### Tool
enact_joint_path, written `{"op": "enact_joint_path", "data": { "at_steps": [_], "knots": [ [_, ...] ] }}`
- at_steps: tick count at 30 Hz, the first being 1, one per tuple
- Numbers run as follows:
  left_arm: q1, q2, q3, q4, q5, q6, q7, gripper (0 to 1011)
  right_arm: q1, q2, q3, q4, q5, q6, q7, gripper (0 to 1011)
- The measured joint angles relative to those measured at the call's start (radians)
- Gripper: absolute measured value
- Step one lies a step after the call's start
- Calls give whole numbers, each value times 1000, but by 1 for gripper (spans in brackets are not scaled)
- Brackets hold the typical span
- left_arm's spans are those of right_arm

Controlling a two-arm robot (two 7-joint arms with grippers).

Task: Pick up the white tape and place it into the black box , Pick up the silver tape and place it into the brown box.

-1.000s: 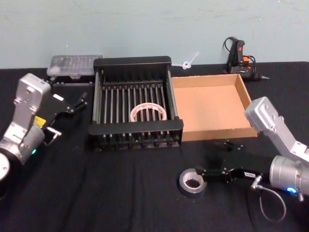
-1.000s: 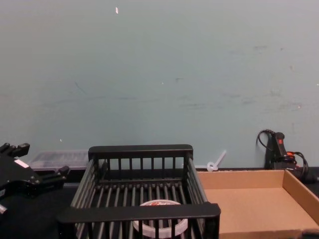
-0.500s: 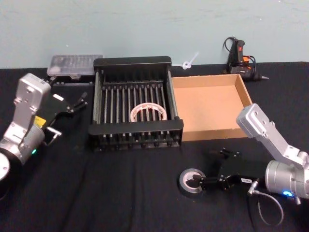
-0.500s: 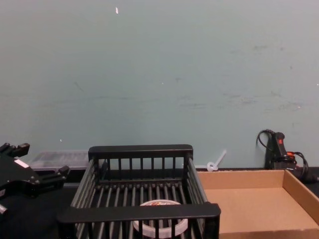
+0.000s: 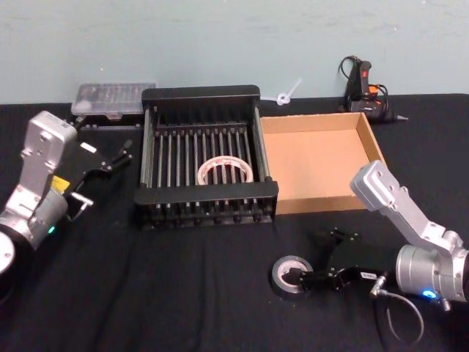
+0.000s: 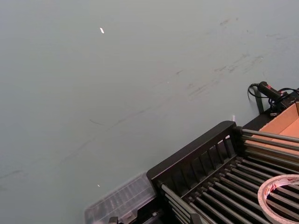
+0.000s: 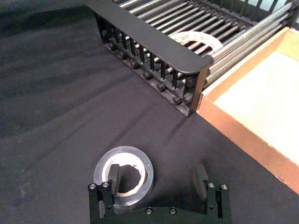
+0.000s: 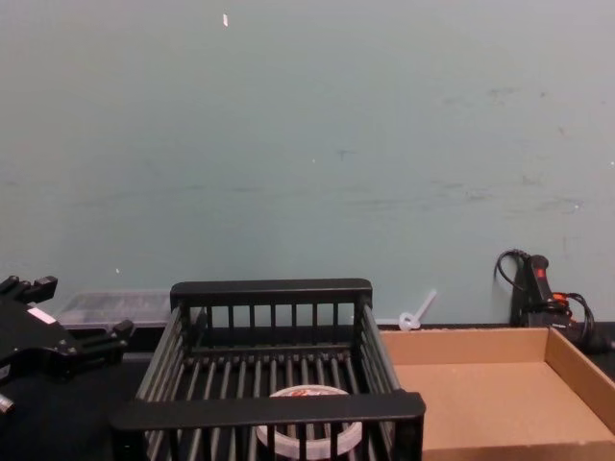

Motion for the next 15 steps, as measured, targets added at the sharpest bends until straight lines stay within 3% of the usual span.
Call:
{"op": "enact_joint_path", "data": {
  "at_steps": [15],
  "knots": [
    [0,0,0,0,0,0,0,1001,21,-12,-17,22,-12,10,3,1002]
  ]
}}
